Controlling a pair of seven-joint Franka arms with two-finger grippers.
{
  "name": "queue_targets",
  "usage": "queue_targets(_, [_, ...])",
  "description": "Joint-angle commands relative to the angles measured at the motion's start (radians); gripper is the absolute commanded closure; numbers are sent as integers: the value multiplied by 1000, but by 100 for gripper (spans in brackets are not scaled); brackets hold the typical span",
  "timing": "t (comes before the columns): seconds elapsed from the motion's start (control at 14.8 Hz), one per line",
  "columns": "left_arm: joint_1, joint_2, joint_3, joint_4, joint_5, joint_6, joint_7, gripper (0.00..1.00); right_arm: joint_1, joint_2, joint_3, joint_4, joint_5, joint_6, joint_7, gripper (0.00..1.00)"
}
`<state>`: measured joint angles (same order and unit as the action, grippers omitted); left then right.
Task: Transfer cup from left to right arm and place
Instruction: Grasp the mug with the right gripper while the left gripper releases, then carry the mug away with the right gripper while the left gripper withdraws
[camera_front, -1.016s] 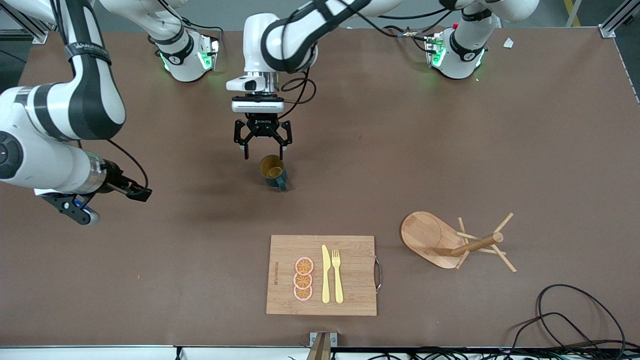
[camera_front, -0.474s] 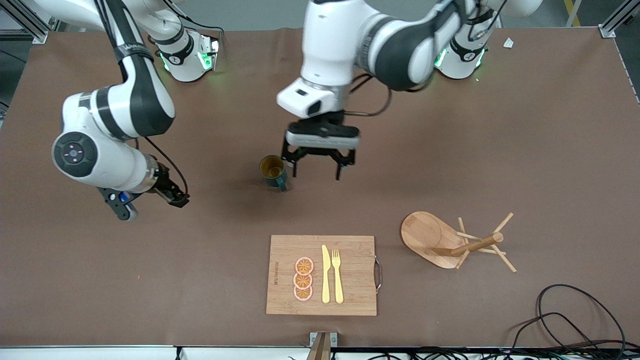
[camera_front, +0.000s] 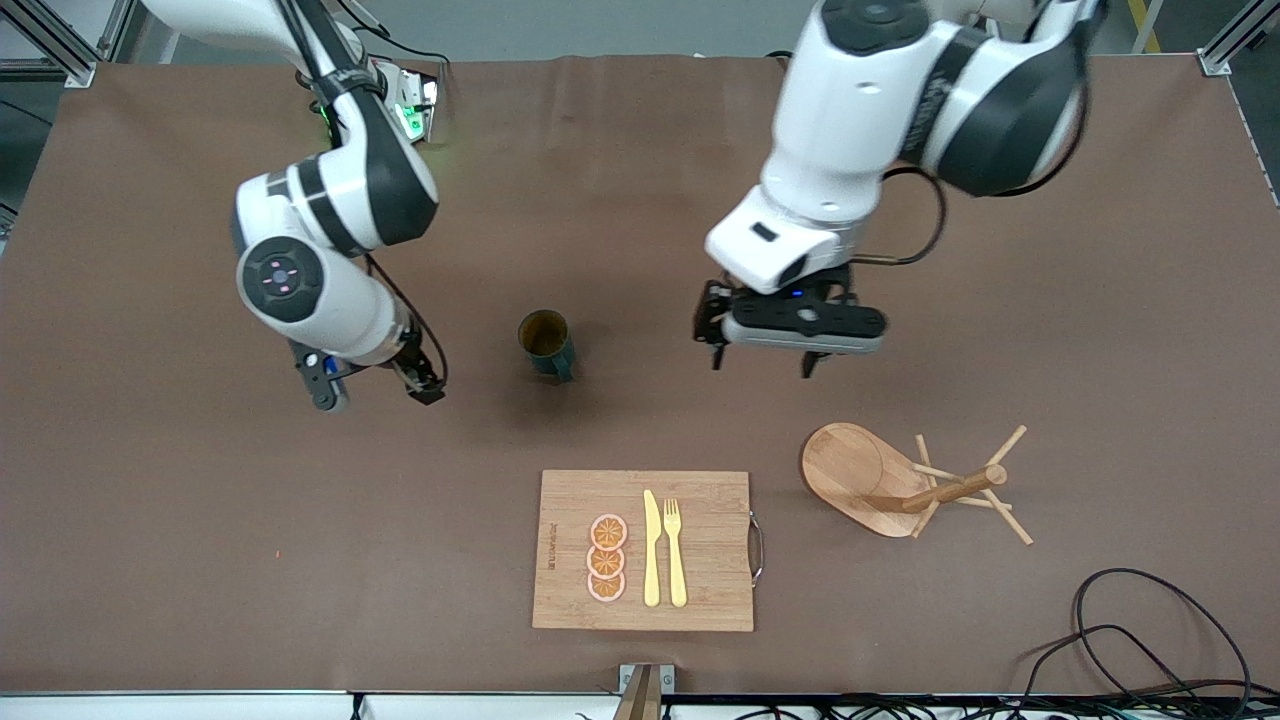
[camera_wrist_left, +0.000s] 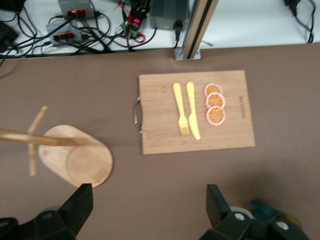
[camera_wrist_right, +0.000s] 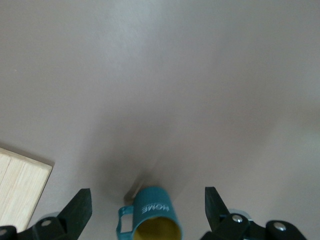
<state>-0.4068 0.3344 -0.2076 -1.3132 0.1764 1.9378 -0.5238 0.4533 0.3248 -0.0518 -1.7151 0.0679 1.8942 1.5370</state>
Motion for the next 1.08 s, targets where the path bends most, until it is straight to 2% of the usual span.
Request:
queue_targets(0.0, [78,-73,-7,-31,-78,-89,146,0,71,-15,-10,-70,17,69,130,0])
queue_targets(0.14, [166,-90,-10,-29,-128,-161,262,0,111,-18,-10,-116,17,135,218,0])
queue_targets(0.34, [302,-106,-9,-27,-196,-236,392,0,142,-24,-8,-170,26,175,244,0])
queue_targets(0.61, [399,-133,-3,-27,-196,-307,377,0,183,-30,-8,-233,30,207,244,0])
queue_targets(0.88, [457,-158,2,-31,-198,-437,337,0,231,-38,-8,-368,30,350,272,0])
queue_targets(1.02, [462,-175,2,-29,-198,-451,300,0,246,-35,-8,-399,30,399,287,0])
